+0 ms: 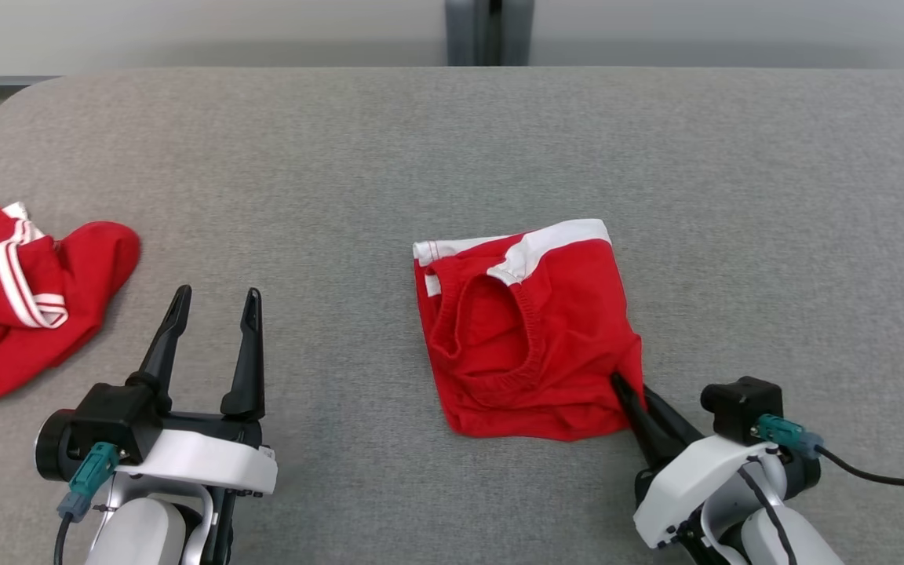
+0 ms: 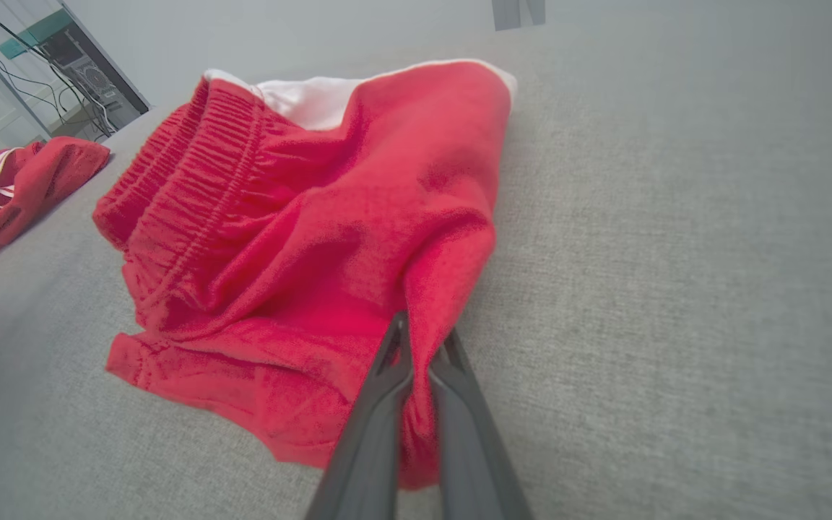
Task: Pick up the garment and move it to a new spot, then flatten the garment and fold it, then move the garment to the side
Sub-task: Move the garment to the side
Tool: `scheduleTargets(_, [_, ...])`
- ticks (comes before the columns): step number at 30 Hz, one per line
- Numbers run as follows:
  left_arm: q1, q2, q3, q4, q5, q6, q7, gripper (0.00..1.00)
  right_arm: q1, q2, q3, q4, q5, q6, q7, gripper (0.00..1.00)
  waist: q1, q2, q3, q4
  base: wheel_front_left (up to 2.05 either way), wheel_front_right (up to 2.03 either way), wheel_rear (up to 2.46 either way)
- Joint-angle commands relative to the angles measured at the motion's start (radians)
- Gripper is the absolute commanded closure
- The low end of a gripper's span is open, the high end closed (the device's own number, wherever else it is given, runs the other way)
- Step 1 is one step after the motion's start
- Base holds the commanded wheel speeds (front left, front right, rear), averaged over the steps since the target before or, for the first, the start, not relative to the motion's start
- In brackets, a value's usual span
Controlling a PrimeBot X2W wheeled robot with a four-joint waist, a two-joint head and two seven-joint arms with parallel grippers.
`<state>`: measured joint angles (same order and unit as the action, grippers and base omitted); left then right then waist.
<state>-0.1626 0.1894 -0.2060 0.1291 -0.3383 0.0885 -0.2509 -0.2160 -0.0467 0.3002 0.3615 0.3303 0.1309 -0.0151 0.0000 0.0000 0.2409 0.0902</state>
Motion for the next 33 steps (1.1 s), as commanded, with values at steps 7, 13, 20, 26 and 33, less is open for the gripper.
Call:
scheduleTargets(7, [-0.018, 0.029, 0.007, -0.041, -0.001, 0.003, 0.008, 0.0, 0.033, -0.007, -0.095, -0.047, -0.062, 0.0, 0.014, 1.0, 0.0, 0.0, 0.026, -0.118, 0.0, 0.0, 0.0])
scheduleTargets(13, [-0.036, 0.054, 0.004, -0.09, 0.015, 0.005, 0.03, 0.0, 0.031, -0.007, -0.15, -0.059, -0.091, -0.001, 0.006, 1.0, 0.0, 0.0, 0.061, -0.234, 0.0, 0.0, 0.0])
scheduleTargets(20, [-0.062, 0.089, -0.009, -0.152, 0.032, -0.002, 0.074, 0.0, -0.027, -0.007, -0.205, -0.035, -0.119, -0.001, -0.032, 1.0, 0.0, 0.0, 0.104, -0.355, 0.0, 0.0, 0.0])
scheduleTargets(26, [-0.088, 0.111, -0.023, -0.189, 0.046, -0.01, 0.107, 0.0, -0.132, -0.007, -0.276, 0.039, -0.138, -0.001, -0.087, 1.0, 0.0, 0.0, 0.138, -0.409, 0.0, 0.0, 0.0])
scheduleTargets(33, [-0.123, 0.141, -0.041, -0.232, 0.066, -0.025, 0.144, 0.0, -0.307, -0.018, -0.428, 0.19, -0.199, -0.001, -0.178, 1.0, 0.0, 0.0, 0.182, -0.447, 0.0, 0.0, 0.0])
